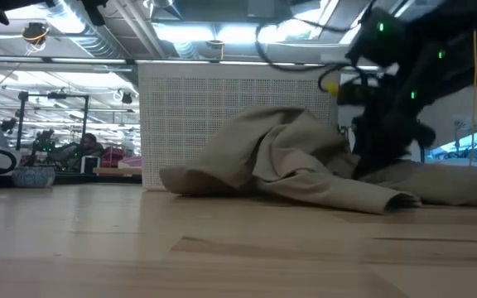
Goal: Sort clothes
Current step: Put the brown shorts into the white bin
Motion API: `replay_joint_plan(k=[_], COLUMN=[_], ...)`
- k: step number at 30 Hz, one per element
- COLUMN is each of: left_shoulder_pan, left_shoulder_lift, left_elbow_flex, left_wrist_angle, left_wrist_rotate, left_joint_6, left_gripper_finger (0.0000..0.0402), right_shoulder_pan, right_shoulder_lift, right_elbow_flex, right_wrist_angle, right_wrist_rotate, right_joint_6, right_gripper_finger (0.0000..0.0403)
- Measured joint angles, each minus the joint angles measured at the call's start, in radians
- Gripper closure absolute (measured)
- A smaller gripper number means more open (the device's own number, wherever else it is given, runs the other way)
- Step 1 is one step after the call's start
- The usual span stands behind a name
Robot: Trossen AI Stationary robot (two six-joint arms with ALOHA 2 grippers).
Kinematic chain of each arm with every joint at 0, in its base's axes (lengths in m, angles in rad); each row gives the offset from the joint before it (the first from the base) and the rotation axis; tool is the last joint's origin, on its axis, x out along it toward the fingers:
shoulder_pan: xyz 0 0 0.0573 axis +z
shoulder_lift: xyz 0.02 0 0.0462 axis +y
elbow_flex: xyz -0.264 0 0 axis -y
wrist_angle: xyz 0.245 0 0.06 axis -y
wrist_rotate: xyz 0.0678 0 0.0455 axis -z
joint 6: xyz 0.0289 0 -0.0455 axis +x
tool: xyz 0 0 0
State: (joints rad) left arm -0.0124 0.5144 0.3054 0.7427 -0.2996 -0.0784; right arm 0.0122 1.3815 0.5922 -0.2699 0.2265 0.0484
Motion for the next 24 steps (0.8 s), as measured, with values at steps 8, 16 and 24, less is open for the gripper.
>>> replay_joint_plan(k=[8, 16, 24], left_shoulder_pan=[0.000, 0.000, 0.000], left_shoulder_lift=[0.000, 0.000, 0.000], left_elbow_flex=[0.000, 0.000, 0.000], left_wrist_angle=[0.003, 0.002, 0.001], left_wrist_rotate=[0.000, 0.000, 0.000], left_joint_6=[0.006, 0.003, 0.007], left_gripper_finger=[0.0231, 0.0231, 0.0231], right_shoulder_pan=[0.002, 0.018, 0.126], right_shoulder_lift=[0.195, 0.256, 0.260], right_elbow_flex=[-0.056, -0.051, -0.012], right_wrist_angle=[0.233, 0.300, 0.277], right_wrist_rotate=[-0.011, 0.001, 0.014], right_joint_6=[0.040, 0.034, 0.022], right_gripper_finger=[0.0166, 0.0268, 0.0368])
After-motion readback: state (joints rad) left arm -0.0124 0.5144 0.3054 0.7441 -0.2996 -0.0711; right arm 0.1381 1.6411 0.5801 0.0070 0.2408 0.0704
